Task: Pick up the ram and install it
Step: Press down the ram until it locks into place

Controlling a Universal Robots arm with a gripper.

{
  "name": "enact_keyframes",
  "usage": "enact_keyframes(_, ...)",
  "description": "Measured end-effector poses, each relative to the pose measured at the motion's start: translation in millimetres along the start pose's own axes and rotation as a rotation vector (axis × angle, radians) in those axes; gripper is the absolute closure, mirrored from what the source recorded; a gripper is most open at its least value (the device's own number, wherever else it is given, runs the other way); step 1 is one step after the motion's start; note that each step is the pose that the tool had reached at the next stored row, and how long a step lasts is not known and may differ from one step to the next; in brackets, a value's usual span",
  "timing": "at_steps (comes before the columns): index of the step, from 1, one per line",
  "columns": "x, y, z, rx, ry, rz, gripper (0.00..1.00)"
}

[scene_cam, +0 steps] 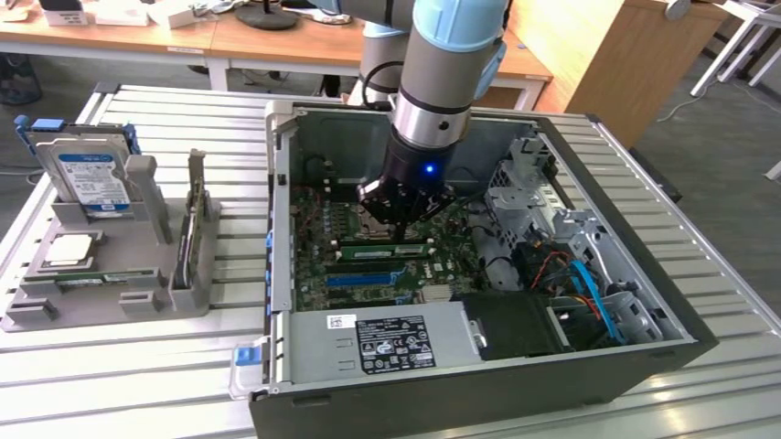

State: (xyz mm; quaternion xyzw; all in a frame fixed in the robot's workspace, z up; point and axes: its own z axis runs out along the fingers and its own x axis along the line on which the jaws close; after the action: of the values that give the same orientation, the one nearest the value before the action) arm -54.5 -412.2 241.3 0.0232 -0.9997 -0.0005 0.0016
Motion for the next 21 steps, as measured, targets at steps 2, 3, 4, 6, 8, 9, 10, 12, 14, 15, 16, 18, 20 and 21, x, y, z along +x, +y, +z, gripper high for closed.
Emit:
enact_keyframes(2, 0.1, 0.0, 0.0, 0.0001, 0.001, 0.0, 0.89)
enact_keyframes(3, 0.0, 0.0, 0.0, 0.0, 0.0028, 0.0, 0.89)
enact_keyframes(4, 0.0, 0.0, -0.1, -0.0002, 0.0051, 0.0, 0.89)
enact_keyframes(6, 0.0, 0.0, -0.5, -0.0006, 0.0124, 0.0, 0.89)
enact_keyframes(8, 0.0, 0.0, -1.1, -0.0013, 0.0217, 0.0, 0.89)
enact_keyframes(9, 0.0, 0.0, -1.1, -0.0012, 0.0231, 0.0, 0.89)
enact_keyframes(10, 0.0, 0.0, -1.2, -0.0011, 0.0231, 0.0, 0.89)
enact_keyframes(12, 0.0, 0.0, -1.2, -0.001, 0.0233, 0.0, 0.89)
enact_keyframes(14, 0.0, 0.0, -1.2, -0.0011, 0.0232, 0.0, 0.89)
enact_keyframes(15, 0.0, 0.0, -1.2, -0.001, 0.0233, -0.001, 0.89)
enact_keyframes(16, 0.0, 0.0, -1.2, -0.001, 0.0232, -0.002, 0.89)
enact_keyframes(18, 0.0, 0.0, -1.2, -0.0009, 0.0233, -0.009, 0.89)
enact_keyframes(20, 0.0, 0.0, -1.2, -0.0008, 0.0233, -0.016, 0.89)
enact_keyframes(21, 0.0, 0.0, -1.2, -0.0007, 0.0232, -0.019, 0.89)
